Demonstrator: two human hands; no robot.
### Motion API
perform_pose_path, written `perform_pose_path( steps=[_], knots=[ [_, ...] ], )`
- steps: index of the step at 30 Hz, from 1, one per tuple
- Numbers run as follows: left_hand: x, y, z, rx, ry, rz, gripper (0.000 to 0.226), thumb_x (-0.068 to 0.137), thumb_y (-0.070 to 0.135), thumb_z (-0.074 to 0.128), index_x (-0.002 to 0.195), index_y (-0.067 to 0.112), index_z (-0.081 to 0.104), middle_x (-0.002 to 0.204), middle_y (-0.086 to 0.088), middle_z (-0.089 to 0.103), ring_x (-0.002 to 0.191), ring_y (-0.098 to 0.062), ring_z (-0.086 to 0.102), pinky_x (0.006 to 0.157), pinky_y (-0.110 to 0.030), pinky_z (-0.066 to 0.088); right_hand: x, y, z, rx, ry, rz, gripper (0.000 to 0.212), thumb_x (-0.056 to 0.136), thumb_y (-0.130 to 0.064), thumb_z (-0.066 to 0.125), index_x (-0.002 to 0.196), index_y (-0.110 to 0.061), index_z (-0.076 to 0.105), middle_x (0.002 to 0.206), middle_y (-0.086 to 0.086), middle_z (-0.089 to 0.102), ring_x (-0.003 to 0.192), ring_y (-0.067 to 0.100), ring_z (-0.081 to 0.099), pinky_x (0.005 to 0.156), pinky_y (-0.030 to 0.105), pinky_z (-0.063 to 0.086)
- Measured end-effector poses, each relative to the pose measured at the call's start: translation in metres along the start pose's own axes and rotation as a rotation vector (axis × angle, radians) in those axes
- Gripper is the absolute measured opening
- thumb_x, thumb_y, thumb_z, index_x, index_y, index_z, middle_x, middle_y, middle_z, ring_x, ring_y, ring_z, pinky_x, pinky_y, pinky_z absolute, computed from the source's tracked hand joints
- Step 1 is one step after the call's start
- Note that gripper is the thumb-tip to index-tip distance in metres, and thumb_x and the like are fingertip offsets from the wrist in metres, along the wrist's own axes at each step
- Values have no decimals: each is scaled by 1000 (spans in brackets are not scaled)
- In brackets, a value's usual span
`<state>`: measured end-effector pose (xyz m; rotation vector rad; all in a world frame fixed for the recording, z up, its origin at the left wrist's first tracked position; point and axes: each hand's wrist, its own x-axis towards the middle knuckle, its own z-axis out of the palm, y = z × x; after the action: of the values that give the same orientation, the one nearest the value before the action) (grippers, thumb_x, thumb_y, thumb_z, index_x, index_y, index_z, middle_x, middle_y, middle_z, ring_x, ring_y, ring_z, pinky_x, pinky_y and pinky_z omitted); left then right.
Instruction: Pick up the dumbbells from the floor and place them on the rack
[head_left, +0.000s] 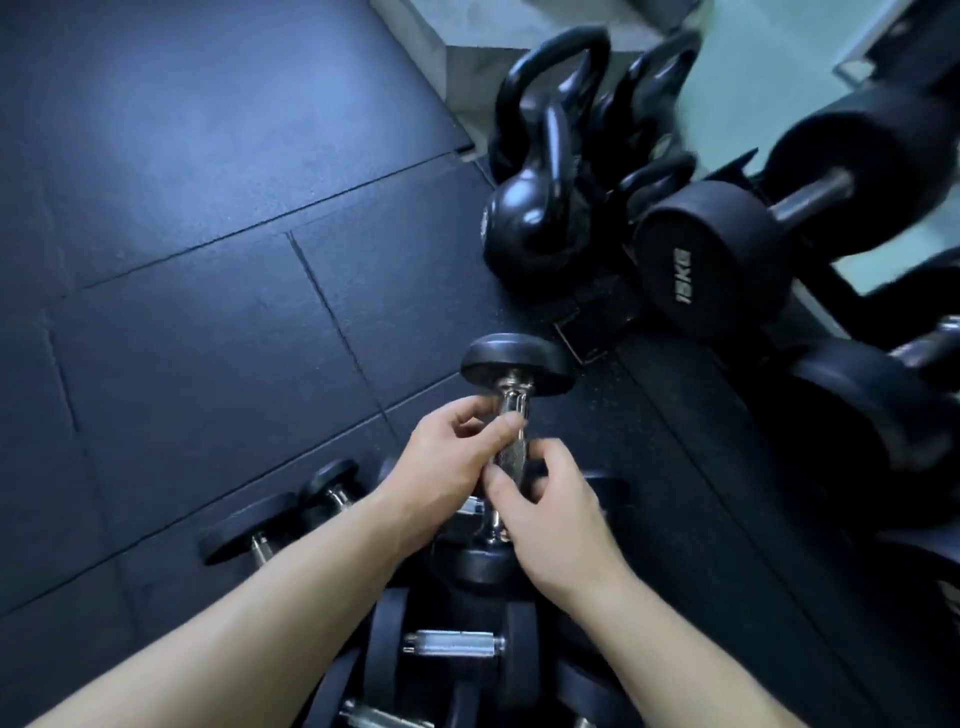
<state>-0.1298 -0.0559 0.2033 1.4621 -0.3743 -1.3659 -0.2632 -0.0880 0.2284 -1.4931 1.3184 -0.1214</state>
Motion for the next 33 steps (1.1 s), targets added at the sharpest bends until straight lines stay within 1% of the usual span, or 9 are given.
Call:
perform_pose_path(
  steps=[3,5,10,15,20,24,27,30,33],
  knots=[
    [-27,37,41,49,-125,-46,16,97,20,70,104,7,75,86,-13,73,71,-20,72,68,-35,61,-42,-15,-39,88,98,38,29,87,-56,67,96,-31,57,79,-7,72,74,13,66,71,35,54],
    [-37,61,70,72,-189,-80,17,97,22,71,103,6,74,84,-11,71,66,-18,69,60,-28,57,-63,-23,-69,127,164,52,27,88,-56,66,93,-30,57,76,-7,72,70,10,64,69,33,52],
    [-50,109,148,130,-323,-114,10,94,26,74,95,17,78,78,-5,71,69,-22,68,64,-33,56,-102,-41,-147,182,303,58,21,92,-52,64,94,-31,60,81,-7,75,74,8,69,75,35,56],
    [-71,161,229,175,-476,-103,14,95,22,73,101,10,76,85,-11,71,61,-14,69,53,-24,55,-143,-62,-222,241,423,58,19,93,-55,61,100,-37,62,92,-9,78,86,6,72,86,40,58],
    [-81,220,315,270,-567,-72,11,93,26,76,99,17,78,87,-11,66,76,-25,62,64,-28,53,-177,-91,-308,305,524,28,16,96,-53,59,104,-41,64,90,-10,77,82,4,71,83,33,58],
    [-62,280,388,289,-575,-65,20,90,29,79,104,15,78,96,-16,65,86,-31,60,79,-43,51,-164,-121,-394,348,502,-42,21,98,-51,57,116,-42,63,102,-21,76,96,-4,70,84,16,53],
    [-33,326,436,281,-534,-43,24,94,25,75,111,7,75,94,-15,68,76,-25,65,69,-32,57,-134,-146,-455,351,493,-64,20,97,-52,57,111,-39,63,101,-16,76,96,-5,69,75,7,49],
    [2,368,469,312,-526,4,26,93,29,76,112,10,77,91,-16,70,74,-29,65,72,-37,55,-95,-173,-500,366,507,-74,22,97,-55,56,109,-37,60,104,-16,71,99,-3,66,74,7,47],
    [45,403,485,344,-507,41,20,93,28,75,106,13,79,79,-7,71,60,-16,66,60,-27,56,-50,-198,-527,414,511,-93,23,99,-52,56,114,-34,59,105,-15,69,96,-5,64,73,9,48]
  ],
)
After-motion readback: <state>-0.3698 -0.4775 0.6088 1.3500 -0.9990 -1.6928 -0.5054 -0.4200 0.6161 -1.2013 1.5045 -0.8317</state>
